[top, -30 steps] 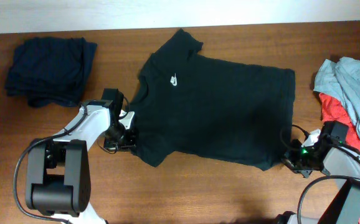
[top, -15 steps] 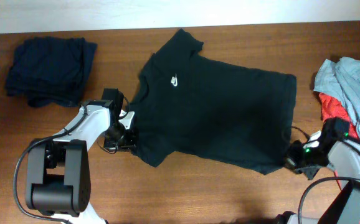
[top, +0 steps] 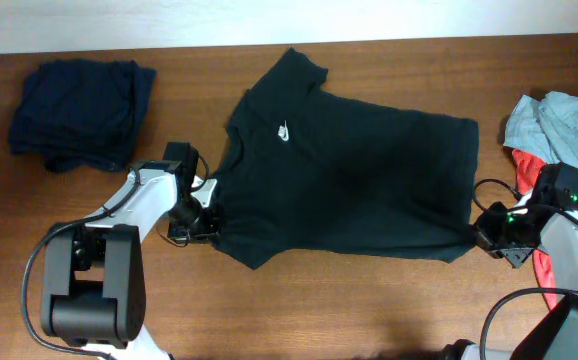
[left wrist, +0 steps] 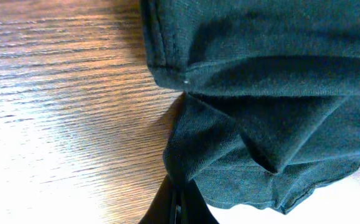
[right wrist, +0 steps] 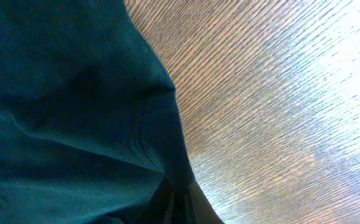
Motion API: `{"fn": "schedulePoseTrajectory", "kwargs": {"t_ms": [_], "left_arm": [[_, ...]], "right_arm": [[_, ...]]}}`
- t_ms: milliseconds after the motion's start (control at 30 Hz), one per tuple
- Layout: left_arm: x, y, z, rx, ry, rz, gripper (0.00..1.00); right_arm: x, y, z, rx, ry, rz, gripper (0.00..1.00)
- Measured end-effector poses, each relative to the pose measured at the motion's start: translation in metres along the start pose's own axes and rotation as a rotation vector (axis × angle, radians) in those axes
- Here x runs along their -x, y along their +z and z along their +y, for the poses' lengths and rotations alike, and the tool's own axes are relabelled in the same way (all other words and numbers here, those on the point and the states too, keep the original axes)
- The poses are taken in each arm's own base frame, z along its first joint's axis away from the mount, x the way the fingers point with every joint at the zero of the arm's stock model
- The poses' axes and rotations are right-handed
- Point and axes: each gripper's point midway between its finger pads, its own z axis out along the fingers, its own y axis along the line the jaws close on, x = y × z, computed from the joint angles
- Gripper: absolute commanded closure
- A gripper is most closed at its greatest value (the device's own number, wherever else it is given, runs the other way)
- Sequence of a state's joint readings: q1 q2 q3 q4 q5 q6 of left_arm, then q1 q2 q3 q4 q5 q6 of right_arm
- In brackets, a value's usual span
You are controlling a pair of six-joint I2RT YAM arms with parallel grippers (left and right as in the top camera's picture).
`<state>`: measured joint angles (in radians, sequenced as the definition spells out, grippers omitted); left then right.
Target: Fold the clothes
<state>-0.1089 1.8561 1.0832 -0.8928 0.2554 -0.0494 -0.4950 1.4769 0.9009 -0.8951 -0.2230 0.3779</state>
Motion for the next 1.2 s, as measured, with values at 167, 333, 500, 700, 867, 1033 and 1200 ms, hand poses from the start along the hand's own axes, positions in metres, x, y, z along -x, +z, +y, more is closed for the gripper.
{"fn": "schedulePoseTrajectory", "kwargs": {"t_ms": [167, 333, 500, 700, 867, 1033, 1200], "left_arm": [[0.0, 0.0, 0.0, 0.0, 0.0, 0.001, 0.99], [-0.001, 0.0, 0.0, 0.001, -0.002, 0.005, 0.99], [-0.013, -0.003, 0.004, 0.025, -0.016, 0.058, 0.99], [0.0, -0.022, 0.008, 0.08, -0.014, 0.037, 0.99], [0.011, -0.031, 0.007, 0.091, -0.006, 0.003, 0.99], [0.007, -0.031, 0.01, 0.108, -0.01, 0.02, 0.99], [0.006, -0.032, 0.011, 0.116, -0.01, 0.021, 0.99]], "right_arm": [[-0.003, 0.013, 0.002, -0.023, 0.018, 0.035, 0.93], [-0.021, 0.037, 0.012, -0.081, -0.046, 0.12, 0.93], [-0.039, 0.047, 0.012, -0.209, -0.148, 0.144, 0.93], [-0.043, 0.046, 0.008, -0.328, -0.223, 0.106, 0.89], [-0.034, 0.052, 0.015, -0.322, -0.226, 0.06, 0.77], [-0.025, 0.062, 0.044, -0.182, -0.22, 0.029, 0.77], [-0.031, 0.062, 0.066, -0.067, -0.169, 0.068, 0.75]]}}
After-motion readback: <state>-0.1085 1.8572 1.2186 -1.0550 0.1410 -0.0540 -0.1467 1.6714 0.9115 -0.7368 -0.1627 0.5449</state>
